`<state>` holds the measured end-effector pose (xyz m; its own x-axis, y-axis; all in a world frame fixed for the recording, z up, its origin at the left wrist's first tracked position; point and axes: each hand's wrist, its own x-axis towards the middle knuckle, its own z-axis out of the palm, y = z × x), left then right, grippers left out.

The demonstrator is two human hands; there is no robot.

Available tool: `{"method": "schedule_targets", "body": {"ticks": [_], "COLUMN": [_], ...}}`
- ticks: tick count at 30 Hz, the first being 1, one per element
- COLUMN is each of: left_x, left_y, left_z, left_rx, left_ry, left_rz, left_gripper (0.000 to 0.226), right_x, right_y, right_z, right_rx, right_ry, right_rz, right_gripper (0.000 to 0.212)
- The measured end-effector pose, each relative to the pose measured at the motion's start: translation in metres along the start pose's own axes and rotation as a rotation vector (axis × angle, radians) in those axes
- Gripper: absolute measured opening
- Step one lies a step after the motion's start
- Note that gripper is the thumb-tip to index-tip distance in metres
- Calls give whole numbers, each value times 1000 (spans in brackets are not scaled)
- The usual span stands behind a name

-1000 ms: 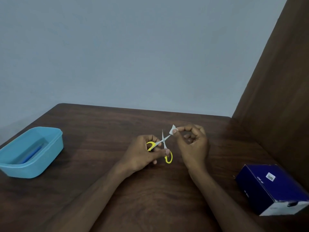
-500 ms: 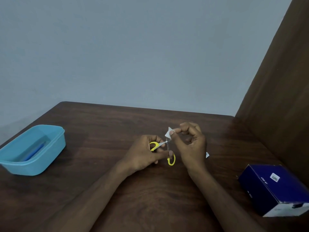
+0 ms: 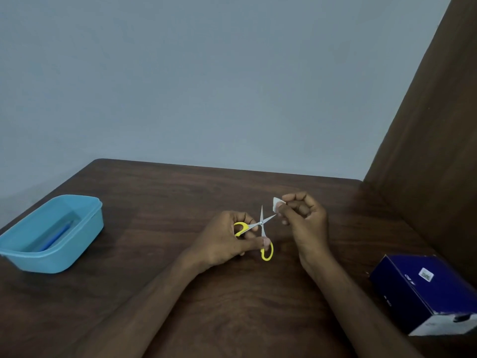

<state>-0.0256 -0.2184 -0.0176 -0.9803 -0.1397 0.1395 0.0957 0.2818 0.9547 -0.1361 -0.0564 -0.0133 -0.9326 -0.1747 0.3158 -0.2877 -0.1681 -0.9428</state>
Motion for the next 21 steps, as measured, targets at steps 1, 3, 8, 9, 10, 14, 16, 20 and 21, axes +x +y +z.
{"method": "schedule_targets", "body": {"ticks": [1, 3, 8, 9, 10, 14, 16, 20, 21], "left_x": [0, 0, 0, 0, -1, -1, -1, -1, -2], "left_y": [0, 0, 0, 0, 1, 0, 1, 1, 2], "left_z": [0, 0, 0, 0, 0, 0, 0, 2, 2], "left_rx": [6, 28, 46, 48, 53, 76, 86, 61, 54], "left_ry": [-1, 1, 9, 16, 18, 30, 29, 18, 14], "left_rz": [3, 6, 0, -2, -1, 5, 10, 4, 3], "left_gripper": [37, 38, 37, 37, 37, 37, 35, 31, 30], "right_x": [0, 2, 0, -1, -1, -3, -5, -5, -4], "right_y": [-2, -2, 2, 2, 1, -3, -6, -13, -16], "right_z": [0, 1, 0, 0, 0, 1, 1, -2, -2], "right_rx": [29, 44, 52, 62, 57, -18, -12, 70, 125], "right_ry": [-25, -50, -129, -153, -175, -264, -299, -337, -346], "right_rz": [8, 9, 102, 120, 123, 122, 159, 271, 320], "right_gripper": [18, 15, 25, 25, 25, 34, 30, 32, 31]}}
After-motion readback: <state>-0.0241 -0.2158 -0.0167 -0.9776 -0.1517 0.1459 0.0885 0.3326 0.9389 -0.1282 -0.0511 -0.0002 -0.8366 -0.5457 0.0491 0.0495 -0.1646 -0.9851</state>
